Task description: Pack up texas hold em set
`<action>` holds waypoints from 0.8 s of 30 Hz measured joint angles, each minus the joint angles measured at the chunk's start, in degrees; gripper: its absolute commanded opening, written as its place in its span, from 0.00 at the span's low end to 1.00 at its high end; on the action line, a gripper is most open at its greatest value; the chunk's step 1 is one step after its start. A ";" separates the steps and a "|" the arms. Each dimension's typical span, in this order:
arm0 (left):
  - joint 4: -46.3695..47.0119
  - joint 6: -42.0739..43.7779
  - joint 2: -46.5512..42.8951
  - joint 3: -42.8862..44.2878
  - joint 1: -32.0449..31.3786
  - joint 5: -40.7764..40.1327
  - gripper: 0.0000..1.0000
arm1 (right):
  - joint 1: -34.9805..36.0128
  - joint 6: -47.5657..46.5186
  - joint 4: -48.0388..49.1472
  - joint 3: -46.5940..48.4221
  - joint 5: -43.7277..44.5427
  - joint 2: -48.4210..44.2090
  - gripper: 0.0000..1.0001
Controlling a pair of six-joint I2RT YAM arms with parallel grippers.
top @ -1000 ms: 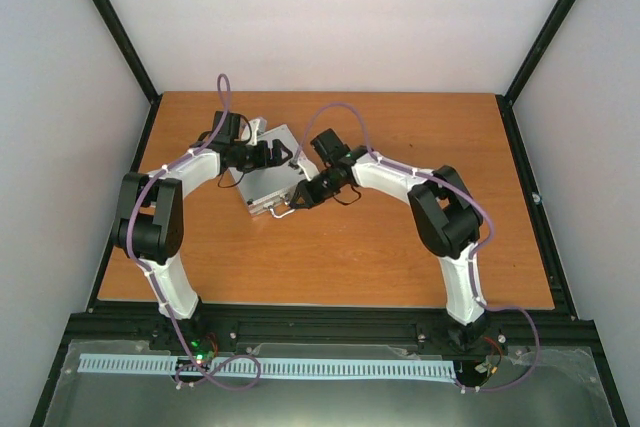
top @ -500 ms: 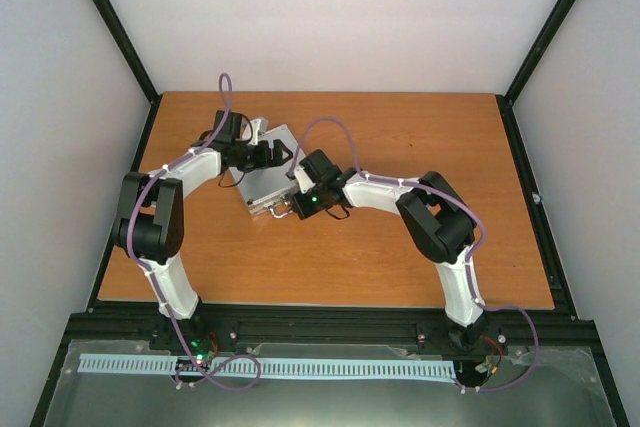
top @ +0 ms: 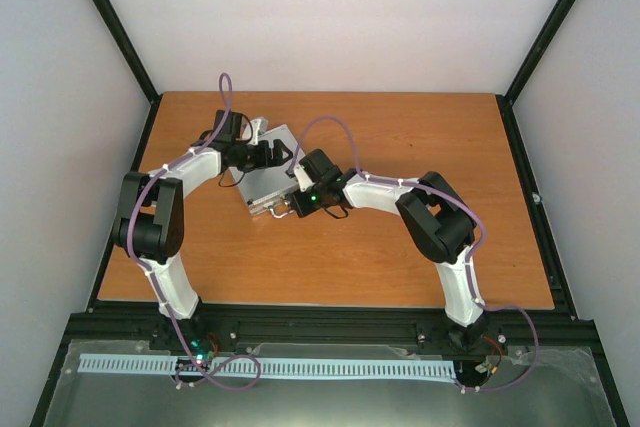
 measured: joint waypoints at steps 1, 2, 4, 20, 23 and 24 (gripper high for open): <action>0.00 0.00 0.00 0.02 0.00 0.02 1.00 | 0.00 0.00 -0.02 0.00 -0.11 0.00 0.03; 0.00 0.00 0.00 0.02 0.00 0.02 1.00 | 0.02 -0.02 -0.04 0.02 -0.22 0.00 0.03; 0.00 0.00 0.00 0.02 0.00 0.02 1.00 | 0.09 0.00 -0.04 0.02 -0.48 0.00 0.03; -0.55 0.00 0.26 0.44 0.00 0.13 1.00 | 1.40 -0.26 -0.92 -2.23 1.79 -5.68 0.03; -0.55 0.00 0.26 0.44 0.00 0.13 1.00 | 1.40 -0.42 -1.33 -2.10 1.20 -5.55 0.03; -0.55 0.00 0.26 0.44 0.00 0.13 1.00 | 1.40 -0.44 -1.40 -1.97 1.03 -5.49 0.03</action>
